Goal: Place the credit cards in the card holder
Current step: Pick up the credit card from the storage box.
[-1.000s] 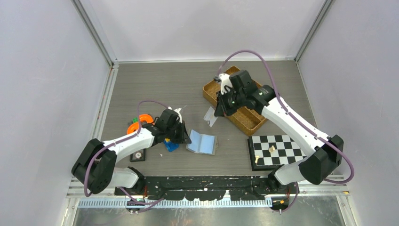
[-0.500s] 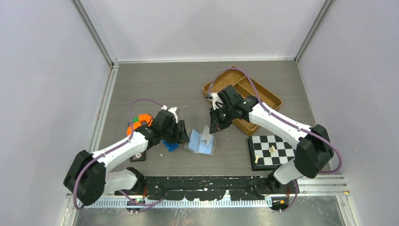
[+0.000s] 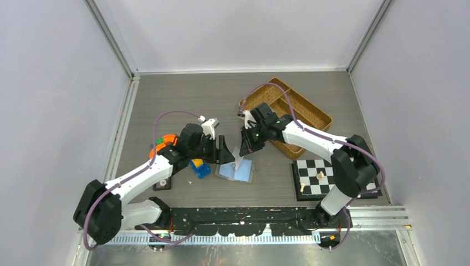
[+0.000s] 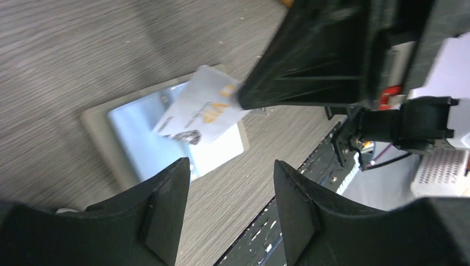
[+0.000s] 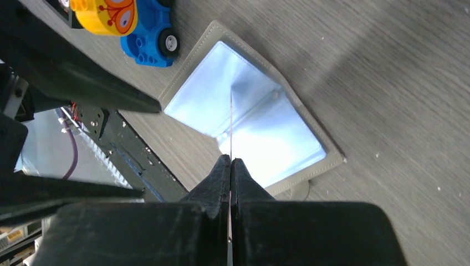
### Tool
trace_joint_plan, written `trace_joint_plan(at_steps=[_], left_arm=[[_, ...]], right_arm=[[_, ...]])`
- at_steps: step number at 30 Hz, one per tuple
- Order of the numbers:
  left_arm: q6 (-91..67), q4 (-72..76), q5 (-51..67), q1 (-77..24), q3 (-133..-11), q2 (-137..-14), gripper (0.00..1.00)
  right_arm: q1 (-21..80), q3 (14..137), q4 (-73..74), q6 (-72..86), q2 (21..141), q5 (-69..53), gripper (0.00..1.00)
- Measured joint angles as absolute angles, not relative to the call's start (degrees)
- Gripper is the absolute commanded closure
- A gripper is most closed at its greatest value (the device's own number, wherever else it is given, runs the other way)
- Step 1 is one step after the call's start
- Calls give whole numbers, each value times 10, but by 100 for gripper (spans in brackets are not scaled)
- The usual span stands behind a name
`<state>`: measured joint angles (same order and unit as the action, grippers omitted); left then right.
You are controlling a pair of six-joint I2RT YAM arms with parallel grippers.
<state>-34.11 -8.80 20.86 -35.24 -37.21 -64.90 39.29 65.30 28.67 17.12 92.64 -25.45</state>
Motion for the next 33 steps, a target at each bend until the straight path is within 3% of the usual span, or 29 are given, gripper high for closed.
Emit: trace_joint_plan(at_steps=[10, 24, 29, 33], left_arm=[[-360, 30, 273, -352, -320, -698, 41], [-322, 27, 293, -344, -319, -634, 30], [-309, 11, 331, -342, -328, -626, 30], [-308, 4, 370, -342, -332, -623, 40]], right_arm=[[393, 659, 273, 157, 967, -265, 99], [386, 667, 370, 92, 893, -332, 100], [385, 674, 396, 76, 877, -394, 100], [385, 692, 428, 60, 872, -430, 100]])
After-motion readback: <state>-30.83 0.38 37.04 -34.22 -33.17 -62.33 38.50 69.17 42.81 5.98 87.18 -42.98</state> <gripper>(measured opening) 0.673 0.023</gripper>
